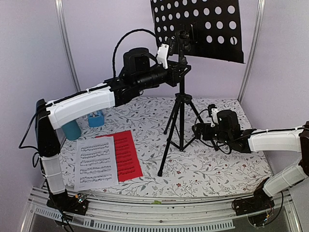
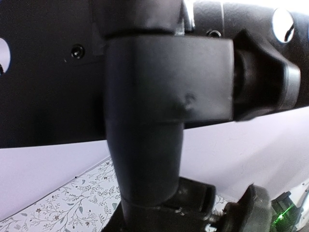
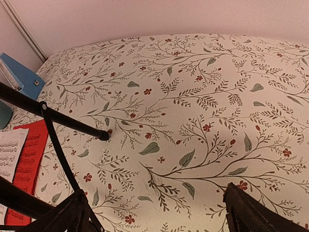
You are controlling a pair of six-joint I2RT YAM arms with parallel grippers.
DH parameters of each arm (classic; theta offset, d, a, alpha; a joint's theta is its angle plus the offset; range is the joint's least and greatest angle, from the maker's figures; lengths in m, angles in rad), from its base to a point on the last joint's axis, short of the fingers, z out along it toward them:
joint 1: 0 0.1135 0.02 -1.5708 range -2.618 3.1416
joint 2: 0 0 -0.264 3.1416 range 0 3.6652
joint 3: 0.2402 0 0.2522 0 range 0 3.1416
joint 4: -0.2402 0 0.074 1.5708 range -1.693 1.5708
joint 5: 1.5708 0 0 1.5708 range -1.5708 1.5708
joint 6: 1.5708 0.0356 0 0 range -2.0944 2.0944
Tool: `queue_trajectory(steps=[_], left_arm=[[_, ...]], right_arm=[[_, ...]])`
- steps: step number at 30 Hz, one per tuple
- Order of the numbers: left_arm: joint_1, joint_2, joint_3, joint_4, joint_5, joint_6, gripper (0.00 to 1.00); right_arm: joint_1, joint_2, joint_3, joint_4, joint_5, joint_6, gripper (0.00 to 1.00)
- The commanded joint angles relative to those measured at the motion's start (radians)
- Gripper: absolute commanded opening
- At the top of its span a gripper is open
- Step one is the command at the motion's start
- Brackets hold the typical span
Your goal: Set up the instrument practice props
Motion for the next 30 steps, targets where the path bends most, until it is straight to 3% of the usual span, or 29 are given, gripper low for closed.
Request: queue_trajectory(steps=[1, 12, 20, 30], left_arm=[[-0.024, -0.049, 0.117, 0.206, 0.006, 0.057, 0.00], [-0.033, -0.028, 0.139, 0.199, 0.008, 0.105, 0.00], [-0.033, -0.080, -0.052, 0.360, 0.016, 0.133, 0.00], [-0.033, -0.100, -0.124, 0.441, -0.003, 0.133, 0.00]], right_arm=[[-0.031, 0.010, -0.033, 0.000, 0.011, -0.025, 0.99], [-0.033, 0.010, -0.087, 0.053, -0.028, -0.040, 0.99], [-0.020, -0.056, -0.131, 0.131, -0.159, -0.061, 0.99], [0.060, -0.213, -0.115, 0.097, -0.160, -0.112, 0.99]])
